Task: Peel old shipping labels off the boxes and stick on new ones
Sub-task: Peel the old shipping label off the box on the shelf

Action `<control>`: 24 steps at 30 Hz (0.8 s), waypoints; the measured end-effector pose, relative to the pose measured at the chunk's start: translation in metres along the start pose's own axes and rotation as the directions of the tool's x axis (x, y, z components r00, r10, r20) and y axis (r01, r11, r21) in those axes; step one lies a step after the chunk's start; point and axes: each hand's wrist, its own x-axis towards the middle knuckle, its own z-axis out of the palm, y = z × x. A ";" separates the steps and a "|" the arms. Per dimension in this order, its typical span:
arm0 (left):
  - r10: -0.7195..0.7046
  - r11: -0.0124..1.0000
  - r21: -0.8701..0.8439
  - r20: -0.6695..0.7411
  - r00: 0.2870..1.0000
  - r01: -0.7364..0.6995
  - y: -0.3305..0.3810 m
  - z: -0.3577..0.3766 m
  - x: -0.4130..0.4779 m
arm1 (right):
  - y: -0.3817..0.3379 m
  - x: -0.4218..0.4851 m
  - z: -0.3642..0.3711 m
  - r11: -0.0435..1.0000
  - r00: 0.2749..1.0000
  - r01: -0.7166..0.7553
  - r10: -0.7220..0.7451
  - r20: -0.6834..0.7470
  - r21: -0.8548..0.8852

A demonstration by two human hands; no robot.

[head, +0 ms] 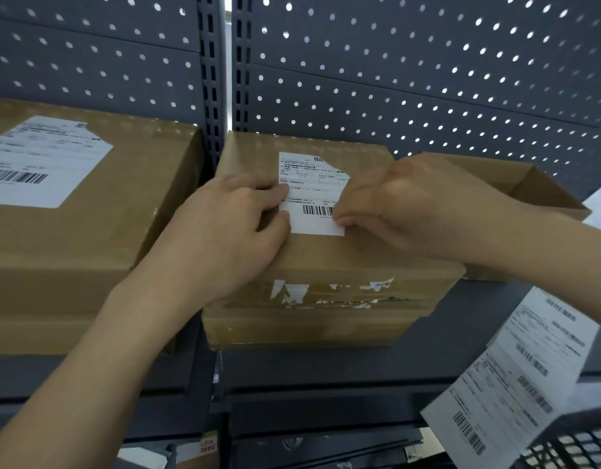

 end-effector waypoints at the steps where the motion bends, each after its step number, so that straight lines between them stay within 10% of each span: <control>1: 0.001 1.000 -0.001 0.001 1.000 -0.001 0.000 0.000 0.000 | 0.002 0.000 -0.003 0.996 1.000 -0.013 0.013 0.003 0.090; 24: -0.003 1.000 0.013 -0.004 1.000 0.004 -0.001 0.002 0.001 | -0.002 -0.005 0.011 0.982 0.999 0.022 -0.031 -0.042 -0.187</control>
